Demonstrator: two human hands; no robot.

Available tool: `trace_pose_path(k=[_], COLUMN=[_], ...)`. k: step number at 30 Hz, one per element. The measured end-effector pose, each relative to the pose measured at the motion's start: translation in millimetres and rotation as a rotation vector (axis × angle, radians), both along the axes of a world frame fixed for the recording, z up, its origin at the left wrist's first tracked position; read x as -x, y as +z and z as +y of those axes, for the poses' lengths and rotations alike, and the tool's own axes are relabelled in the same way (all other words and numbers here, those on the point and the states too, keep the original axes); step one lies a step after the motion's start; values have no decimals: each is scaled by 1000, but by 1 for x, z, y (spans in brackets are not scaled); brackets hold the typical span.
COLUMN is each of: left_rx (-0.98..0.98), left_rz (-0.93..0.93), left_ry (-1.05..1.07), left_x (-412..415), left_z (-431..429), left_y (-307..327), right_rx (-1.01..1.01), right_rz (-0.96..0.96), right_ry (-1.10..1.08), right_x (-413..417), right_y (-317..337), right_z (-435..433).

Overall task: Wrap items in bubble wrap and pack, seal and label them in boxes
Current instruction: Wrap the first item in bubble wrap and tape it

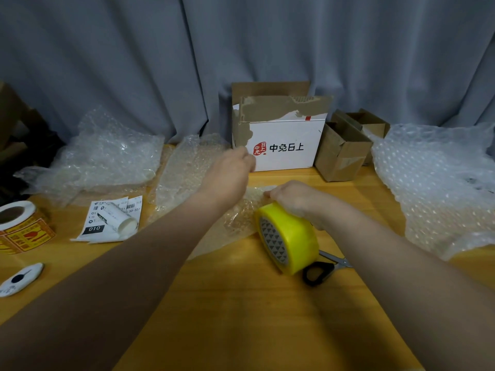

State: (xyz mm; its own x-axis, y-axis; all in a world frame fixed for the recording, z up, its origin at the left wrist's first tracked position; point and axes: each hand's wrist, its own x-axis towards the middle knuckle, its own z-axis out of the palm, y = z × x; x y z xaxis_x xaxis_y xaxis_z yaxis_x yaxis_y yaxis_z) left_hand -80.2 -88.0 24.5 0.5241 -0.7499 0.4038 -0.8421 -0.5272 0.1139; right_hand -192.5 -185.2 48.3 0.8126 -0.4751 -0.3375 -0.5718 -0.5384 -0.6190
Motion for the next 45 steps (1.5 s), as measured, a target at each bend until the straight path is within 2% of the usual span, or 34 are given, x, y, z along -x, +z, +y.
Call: trace_pose_path(k=[2, 4, 8, 10, 12, 13, 15, 17, 20, 23, 24, 26, 28, 30, 32, 34, 36, 41, 43, 45], left_rx=[-97, -232, -247, -241, -232, -231, -205, -180, -160, 39, 127, 192, 144, 95, 84, 79, 94, 150, 208, 225], left_rz=[130, 241, 257, 252, 250, 245, 260, 300, 386, 497, 478, 352, 263, 277, 317, 331, 359, 476, 651, 908], left_ry=[-138, -171, -189, -180, -190, -202, -232, -254, -277, -209, -167, -94, -33, 1, 28, 52, 53, 39, 24, -30], left_x=[8, 12, 8, 5, 5, 5, 4, 2, 1, 4, 5, 8, 10, 13, 14, 15, 16, 30, 39, 45], left_z=[6, 13, 21, 20, 18, 17, 18, 20, 25, 34, 38, 46, 50, 49, 48, 50, 53, 56, 58, 60], left_y=[-3, -12, -30, -36, -39, -38, -38, -38, -37, -27, -24, -23, -25, -28, -28, -27, -25, -16, -8, 1], right_rx=[-19, -49, -191, 6, 290, 349, 233, 28, -44, -136, -127, -48, -6, 18, 153, 284, 232, -50, -115, -165], right_rz=[-16, -36, 10, -23, -257, -371, -412, -242, -85, -67, -55, -15, 52, 129, 200, 169, 51, -203, -275, -337], right_ry=[-16, -17, 76, 110, 100, 137, 285, 462, 625, 675, 685, 693, 688, 659, 664, 643, 569, 374, 273, 197], right_x=[-1, 1, 18, 23, 16, 9, -8, -24, -38, -39, -40, -46, -51, -56, -57, -58, -55, -34, -27, -21], right_y=[-2, -5, -9, -6, -2, -3, -11, -24, -40, -42, -43, -45, -42, -36, -30, -35, -44, -55, -57, -56], right_z=[-2, -2, -7, -20, -38, -44, -47, -44, -46, -52, -54, -56, -53, -47, -37, -33, -31, -35, -41, -45])
